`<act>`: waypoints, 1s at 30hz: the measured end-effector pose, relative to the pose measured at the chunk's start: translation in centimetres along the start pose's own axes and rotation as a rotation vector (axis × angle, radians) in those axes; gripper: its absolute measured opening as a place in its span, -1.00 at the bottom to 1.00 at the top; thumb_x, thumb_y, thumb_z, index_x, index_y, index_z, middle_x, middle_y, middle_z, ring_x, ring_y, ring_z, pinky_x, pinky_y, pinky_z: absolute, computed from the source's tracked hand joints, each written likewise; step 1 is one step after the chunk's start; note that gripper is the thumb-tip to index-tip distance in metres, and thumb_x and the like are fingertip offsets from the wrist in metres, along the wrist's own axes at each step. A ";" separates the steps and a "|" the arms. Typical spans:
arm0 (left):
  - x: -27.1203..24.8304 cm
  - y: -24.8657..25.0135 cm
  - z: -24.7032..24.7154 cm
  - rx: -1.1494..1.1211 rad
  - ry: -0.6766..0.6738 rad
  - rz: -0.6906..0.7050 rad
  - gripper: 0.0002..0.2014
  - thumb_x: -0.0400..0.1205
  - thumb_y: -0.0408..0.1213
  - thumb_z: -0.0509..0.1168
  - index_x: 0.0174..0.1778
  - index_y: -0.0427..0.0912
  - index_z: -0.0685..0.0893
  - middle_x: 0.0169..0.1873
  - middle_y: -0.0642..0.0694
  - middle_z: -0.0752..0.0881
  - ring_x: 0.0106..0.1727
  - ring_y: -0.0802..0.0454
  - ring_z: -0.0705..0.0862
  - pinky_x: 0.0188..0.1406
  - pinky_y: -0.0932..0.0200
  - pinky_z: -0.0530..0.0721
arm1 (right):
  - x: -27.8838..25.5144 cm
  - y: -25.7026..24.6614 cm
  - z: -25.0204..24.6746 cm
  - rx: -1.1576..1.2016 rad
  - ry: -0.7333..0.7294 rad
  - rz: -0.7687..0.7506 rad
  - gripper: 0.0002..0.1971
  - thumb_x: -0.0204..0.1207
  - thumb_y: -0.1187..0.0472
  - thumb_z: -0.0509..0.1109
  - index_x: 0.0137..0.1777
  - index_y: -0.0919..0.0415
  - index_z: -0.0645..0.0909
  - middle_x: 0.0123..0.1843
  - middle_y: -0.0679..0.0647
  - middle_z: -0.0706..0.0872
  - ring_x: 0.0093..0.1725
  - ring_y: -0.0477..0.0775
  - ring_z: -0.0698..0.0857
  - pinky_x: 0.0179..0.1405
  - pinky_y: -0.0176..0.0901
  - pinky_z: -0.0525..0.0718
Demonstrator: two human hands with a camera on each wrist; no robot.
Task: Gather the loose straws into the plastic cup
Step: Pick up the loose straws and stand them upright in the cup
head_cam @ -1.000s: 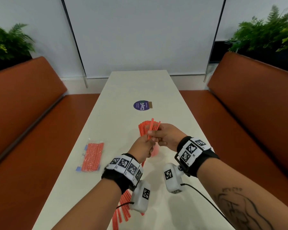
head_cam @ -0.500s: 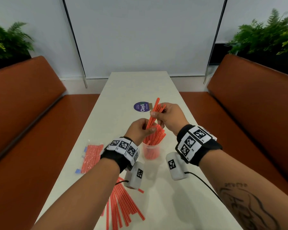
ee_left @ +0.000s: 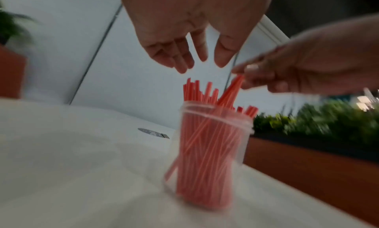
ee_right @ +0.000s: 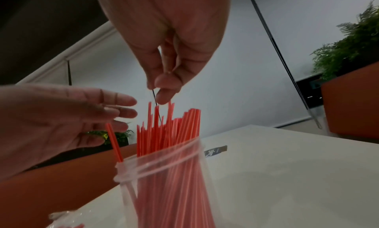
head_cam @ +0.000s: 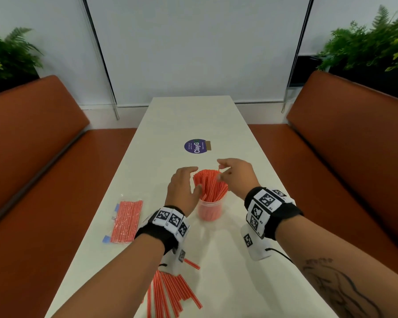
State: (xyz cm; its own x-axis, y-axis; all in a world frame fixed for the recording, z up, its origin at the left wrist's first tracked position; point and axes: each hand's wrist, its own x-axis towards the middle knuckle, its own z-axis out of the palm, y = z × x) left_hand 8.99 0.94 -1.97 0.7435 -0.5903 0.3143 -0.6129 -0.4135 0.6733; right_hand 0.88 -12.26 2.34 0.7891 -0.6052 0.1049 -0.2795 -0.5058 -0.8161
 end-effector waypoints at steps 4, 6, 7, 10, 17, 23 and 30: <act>-0.5 0.3 0.5 0.361 -0.239 0.227 -0.16 0.52 0.36 -0.23 0.62 -0.13 0.16 0.65 -0.09 0.17 0.66 -0.03 0.16 0.53 -0.04 0.22 | -0.2 0.5 -0.6 -0.166 0.023 -0.096 -0.67 0.54 0.42 0.31 0.27 0.24 0.67 0.24 0.17 0.74 0.17 0.09 0.71 0.29 -0.11 0.63; -0.7 0.0 1.0 0.396 -0.290 0.274 0.09 0.27 0.47 -0.50 0.64 -0.11 0.10 0.67 -0.07 0.11 0.69 -0.01 0.08 0.55 -0.02 0.18 | -0.7 1.1 -0.2 -0.307 -0.076 -0.135 -0.71 0.56 0.35 0.31 0.23 0.19 0.71 0.23 0.16 0.76 0.22 0.12 0.70 0.32 -0.07 0.60; -0.6 -0.3 1.3 0.396 -0.299 0.282 0.12 0.24 0.49 -0.50 0.65 -0.11 0.08 0.67 -0.07 0.10 0.69 -0.01 0.06 0.57 -0.01 0.16 | -0.9 1.4 0.1 -0.349 -0.117 -0.148 -0.72 0.57 0.31 0.30 0.21 0.16 0.72 0.22 0.13 0.76 0.22 0.11 0.70 0.31 -0.08 0.60; -0.5 -0.7 1.7 0.426 -0.336 0.254 0.05 0.31 0.49 -0.26 0.65 -0.11 0.06 0.68 -0.05 0.06 0.70 0.00 0.04 0.59 0.02 0.12 | -1.1 1.9 0.5 -0.343 -0.129 -0.183 -0.74 0.59 0.27 0.30 0.21 0.14 0.72 0.21 0.09 0.77 0.22 0.09 0.69 0.29 -0.11 0.59; 0.9 -0.2 1.7 0.207 -0.068 -0.067 -0.29 0.63 -0.02 0.25 0.64 -0.11 0.10 0.68 -0.08 0.01 0.69 -0.05 0.04 0.60 -0.12 0.17 | -0.9 3.8 -0.1 -0.040 0.076 0.015 -0.42 0.36 0.04 0.56 0.37 0.07 0.50 0.17 -0.02 0.57 -0.06 -0.08 0.57 -0.07 -0.29 0.52; 1.0 -0.3 2.6 -0.372 -0.188 -0.129 0.09 0.33 0.53 0.06 0.66 -0.10 -0.04 0.66 -0.12 0.08 0.66 -0.04 0.16 0.52 0.15 0.19 | -0.2 4.9 1.2 0.234 -0.056 0.122 -0.28 0.37 -0.02 0.53 0.50 0.10 0.33 0.22 0.04 0.57 -0.13 -0.05 0.64 -0.31 -0.36 0.51; 0.9 -1.3 3.2 -0.491 -0.262 -0.171 0.56 -0.21 0.71 0.10 0.62 -0.01 -0.36 0.65 -0.10 0.10 0.62 -0.07 0.25 0.47 0.14 0.31 | 0.1 6.0 1.5 0.127 -0.289 0.134 0.29 0.16 0.12 0.70 0.67 0.02 -0.22 0.69 0.02 0.04 0.64 0.07 0.16 0.56 0.04 0.29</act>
State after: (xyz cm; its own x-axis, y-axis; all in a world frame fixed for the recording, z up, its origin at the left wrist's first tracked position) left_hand 9.62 -1.24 -4.72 0.6913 -0.7215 0.0397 -0.2475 -0.1848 0.9511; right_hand 0.09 -14.39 -3.44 0.8775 -0.4527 -0.1583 -0.3349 -0.3421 -0.8780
